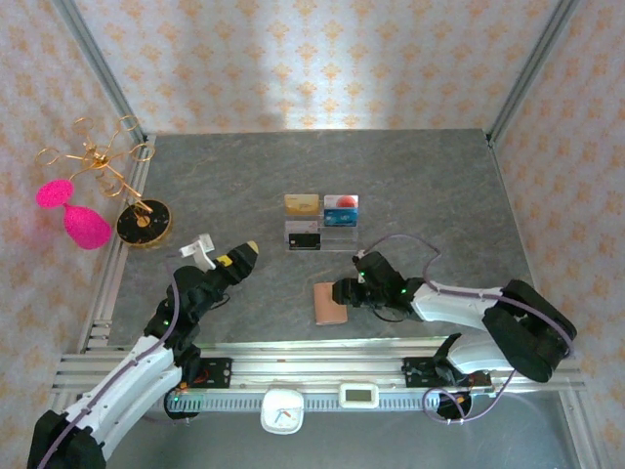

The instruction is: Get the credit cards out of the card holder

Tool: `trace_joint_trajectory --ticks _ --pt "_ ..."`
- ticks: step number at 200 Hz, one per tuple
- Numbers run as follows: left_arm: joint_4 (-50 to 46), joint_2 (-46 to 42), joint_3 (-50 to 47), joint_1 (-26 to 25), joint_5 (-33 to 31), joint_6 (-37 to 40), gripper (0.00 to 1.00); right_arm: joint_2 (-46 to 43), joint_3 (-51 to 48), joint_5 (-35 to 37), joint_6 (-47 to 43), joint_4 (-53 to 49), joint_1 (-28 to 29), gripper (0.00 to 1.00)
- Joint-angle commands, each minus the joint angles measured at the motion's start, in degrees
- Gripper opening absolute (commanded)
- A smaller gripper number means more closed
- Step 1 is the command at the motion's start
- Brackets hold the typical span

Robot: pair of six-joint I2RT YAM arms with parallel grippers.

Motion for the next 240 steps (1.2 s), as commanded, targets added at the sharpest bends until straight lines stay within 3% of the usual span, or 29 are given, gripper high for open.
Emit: trace_joint_trajectory --ticks 1,30,61,110,175,240 --pt "-0.08 1.75 -0.10 -2.32 0.17 2.14 0.86 3.21 1.77 1.90 0.22 -0.13 2.08 0.52" --pt "1.40 4.46 -0.46 -6.82 -1.26 3.06 0.86 4.49 2.17 2.10 -0.69 0.05 2.92 0.32" --pt "3.96 8.39 -0.65 -10.67 -1.03 3.85 0.88 3.32 2.73 1.48 -3.57 1.41 2.94 0.00" --pt "16.26 11.08 -3.50 -13.31 4.16 3.29 0.93 -5.37 3.42 0.99 -8.28 3.30 2.69 0.00" --pt "35.24 21.01 -3.22 -13.60 16.70 1.15 0.93 -16.32 6.40 -11.56 -10.37 7.66 -1.43 0.00" --pt "45.59 26.76 -1.77 -14.69 21.45 0.09 0.88 -20.10 10.01 -19.55 -6.69 15.22 -2.16 0.00"
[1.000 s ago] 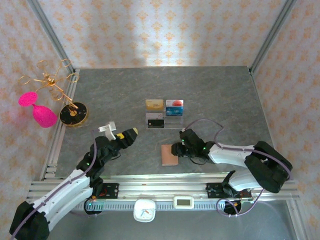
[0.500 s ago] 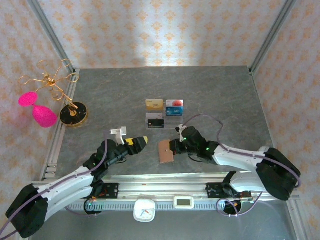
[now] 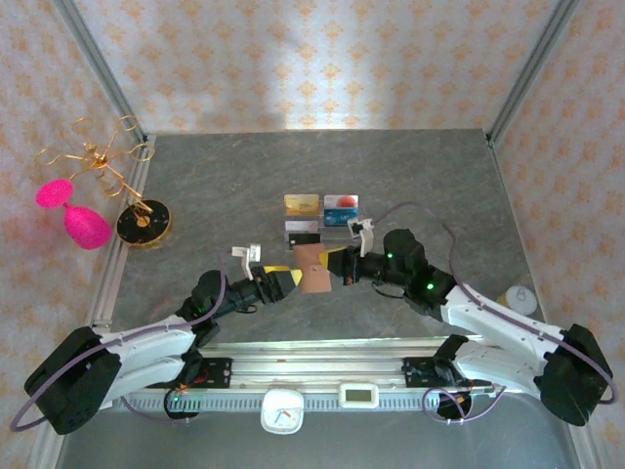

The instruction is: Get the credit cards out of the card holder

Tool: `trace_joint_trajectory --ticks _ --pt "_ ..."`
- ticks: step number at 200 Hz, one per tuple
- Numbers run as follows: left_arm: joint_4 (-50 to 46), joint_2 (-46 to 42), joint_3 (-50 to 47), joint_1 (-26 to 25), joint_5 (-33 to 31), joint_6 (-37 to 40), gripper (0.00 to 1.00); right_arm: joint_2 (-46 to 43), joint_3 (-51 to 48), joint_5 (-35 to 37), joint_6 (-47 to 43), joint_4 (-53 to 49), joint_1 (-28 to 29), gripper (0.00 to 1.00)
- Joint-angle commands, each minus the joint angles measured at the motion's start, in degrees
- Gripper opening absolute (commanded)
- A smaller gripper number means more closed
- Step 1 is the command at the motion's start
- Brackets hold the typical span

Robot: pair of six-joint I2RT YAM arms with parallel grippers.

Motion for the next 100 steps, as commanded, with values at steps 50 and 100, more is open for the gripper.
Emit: trace_joint_trajectory --ticks 50,100 --pt "10.44 -2.17 1.80 -3.32 2.46 0.16 0.54 2.38 1.98 -2.13 3.26 8.75 -0.20 0.00" --pt "0.91 -6.30 3.33 -4.28 -2.95 2.19 0.09 5.33 3.24 2.55 3.85 2.79 0.19 0.00"
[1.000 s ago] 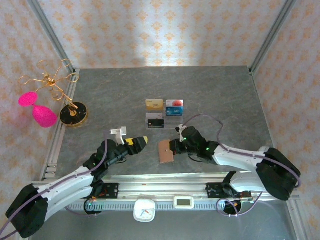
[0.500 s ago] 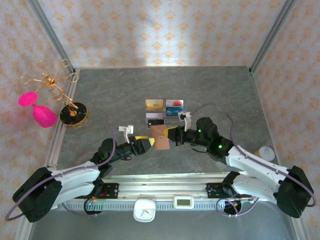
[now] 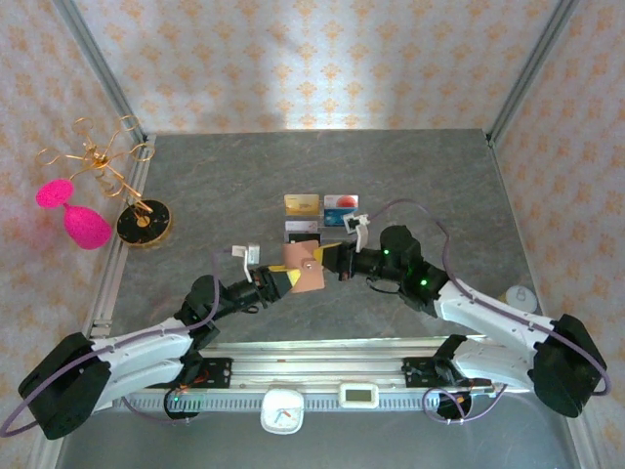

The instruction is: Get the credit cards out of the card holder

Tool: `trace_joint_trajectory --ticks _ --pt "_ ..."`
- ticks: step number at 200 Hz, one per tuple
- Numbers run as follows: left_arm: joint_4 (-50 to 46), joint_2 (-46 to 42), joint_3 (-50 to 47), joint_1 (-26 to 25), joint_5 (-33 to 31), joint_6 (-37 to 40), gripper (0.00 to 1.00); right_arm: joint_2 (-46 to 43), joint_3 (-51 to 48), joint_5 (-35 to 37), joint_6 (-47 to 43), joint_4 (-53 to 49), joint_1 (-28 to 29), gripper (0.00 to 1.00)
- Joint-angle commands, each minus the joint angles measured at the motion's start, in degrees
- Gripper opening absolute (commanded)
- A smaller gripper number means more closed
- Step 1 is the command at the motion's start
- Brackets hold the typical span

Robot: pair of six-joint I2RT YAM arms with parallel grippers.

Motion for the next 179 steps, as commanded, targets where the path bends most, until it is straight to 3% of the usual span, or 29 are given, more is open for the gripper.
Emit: trace_joint_trajectory --ticks 1,8,35,49,69,125,179 --pt "-2.79 -1.89 3.04 -0.98 -3.21 1.60 0.07 0.99 2.66 3.96 0.91 -2.26 0.35 0.00" --pt "-5.23 -2.11 3.73 -1.29 -5.20 1.63 0.00 1.51 3.69 6.46 0.98 -5.13 0.67 0.02" --pt "-13.63 -3.21 6.38 -4.19 -14.14 2.81 0.00 1.67 6.49 16.57 1.51 -13.89 1.92 0.41" --pt "-19.31 -3.15 8.46 -5.80 -19.95 4.01 0.00 0.18 7.44 22.73 1.10 -16.98 3.59 0.49" --pt "-24.47 -1.60 11.08 -7.31 -24.98 5.05 0.00 -1.45 8.50 28.71 1.09 -18.73 6.12 0.53" --pt "-23.12 0.11 12.55 -9.54 -29.33 5.10 0.00 4.66 12.80 37.62 2.53 -20.82 13.33 0.61" --pt "-21.16 -1.01 12.81 -10.49 -27.97 5.19 0.00 11.50 14.10 38.39 3.16 -21.90 13.73 0.61"
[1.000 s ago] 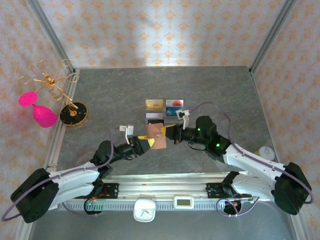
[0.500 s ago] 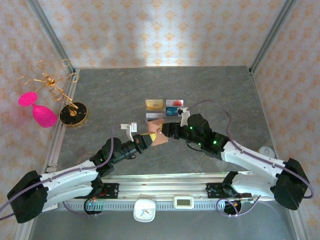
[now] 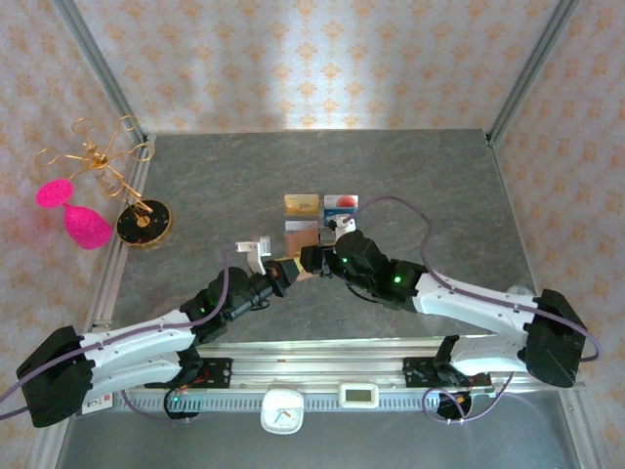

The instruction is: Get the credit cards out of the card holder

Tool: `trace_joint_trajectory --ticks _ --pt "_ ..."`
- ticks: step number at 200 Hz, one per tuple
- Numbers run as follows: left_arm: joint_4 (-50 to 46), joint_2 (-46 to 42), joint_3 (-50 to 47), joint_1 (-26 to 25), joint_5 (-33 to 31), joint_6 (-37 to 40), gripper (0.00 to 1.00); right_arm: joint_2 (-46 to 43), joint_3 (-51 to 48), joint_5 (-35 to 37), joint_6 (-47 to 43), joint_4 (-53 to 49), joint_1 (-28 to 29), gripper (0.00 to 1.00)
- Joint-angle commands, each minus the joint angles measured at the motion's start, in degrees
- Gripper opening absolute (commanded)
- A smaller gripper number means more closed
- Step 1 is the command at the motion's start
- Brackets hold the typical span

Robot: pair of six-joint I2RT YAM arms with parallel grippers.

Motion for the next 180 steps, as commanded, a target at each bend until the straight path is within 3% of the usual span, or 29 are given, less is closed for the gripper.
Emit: trace_joint_trajectory --ticks 1,22,85,131,162,180 --pt "2.94 -1.35 1.98 -0.67 -0.52 1.23 0.00 2.14 1.94 2.86 0.42 -2.28 0.22 0.60" --pt "2.75 -2.52 1.99 -0.85 -0.88 1.13 0.00 4.53 2.99 4.10 0.36 -5.23 0.18 0.54" --pt "-1.69 -4.89 2.20 -0.84 -2.28 0.77 0.00 2.05 0.33 10.01 0.54 -7.72 -0.83 0.00" --pt "-2.48 -6.57 -0.05 -0.75 -1.65 0.29 0.00 -2.66 -3.71 8.36 -0.49 -5.60 -4.13 0.00" --pt "-2.05 -7.58 -1.56 0.13 1.43 0.67 0.00 -10.40 -8.82 -0.63 -2.81 0.75 -6.84 0.00" --pt "-3.95 -5.23 -1.67 0.94 3.03 -1.43 0.00 -10.32 -9.54 -4.08 -1.66 -0.46 -7.24 0.00"
